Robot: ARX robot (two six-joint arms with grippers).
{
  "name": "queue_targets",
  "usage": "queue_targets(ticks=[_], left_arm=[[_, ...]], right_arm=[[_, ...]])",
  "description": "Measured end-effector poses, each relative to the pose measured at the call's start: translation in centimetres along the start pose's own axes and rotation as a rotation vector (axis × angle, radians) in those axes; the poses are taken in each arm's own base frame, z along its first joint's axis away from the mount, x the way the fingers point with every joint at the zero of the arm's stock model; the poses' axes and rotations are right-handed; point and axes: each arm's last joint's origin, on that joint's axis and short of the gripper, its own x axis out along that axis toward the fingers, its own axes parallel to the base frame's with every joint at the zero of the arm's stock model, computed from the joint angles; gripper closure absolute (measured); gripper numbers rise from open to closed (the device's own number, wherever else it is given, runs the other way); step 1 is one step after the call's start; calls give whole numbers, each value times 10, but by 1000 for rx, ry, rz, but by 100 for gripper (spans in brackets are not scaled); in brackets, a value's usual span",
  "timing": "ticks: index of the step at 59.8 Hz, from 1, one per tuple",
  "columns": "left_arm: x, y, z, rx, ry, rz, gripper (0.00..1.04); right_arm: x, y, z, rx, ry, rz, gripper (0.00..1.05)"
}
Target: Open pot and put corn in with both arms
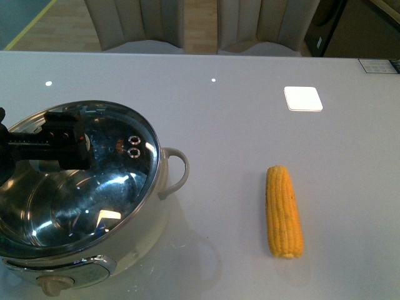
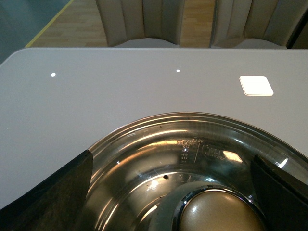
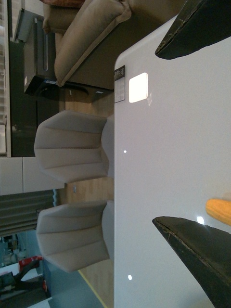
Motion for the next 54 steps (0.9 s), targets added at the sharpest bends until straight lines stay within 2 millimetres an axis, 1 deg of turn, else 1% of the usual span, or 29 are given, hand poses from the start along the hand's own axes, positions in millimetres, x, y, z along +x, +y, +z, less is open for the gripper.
queue_targets(ticks=[22,41,42,48,52,54], left_arm=[[3,-8,-11,-1,58,-13,7],[4,-9,-12,-20,70,-16,7],[4,-9,-12,-20,70,-16,8],[4,-10,-12,-27,69,-29,23],[4,-11,-12,-31,69,-33,37],[5,-11,-12,-31,68,-30,43]], right_arm=[[0,0,0,0,0,0,9],[0,0,0,0,0,0,9],[0,0,0,0,0,0,9],[0,0,0,0,0,0,9],[0,0,0,0,0,0,9],[0,0,0,0,0,0,9]])
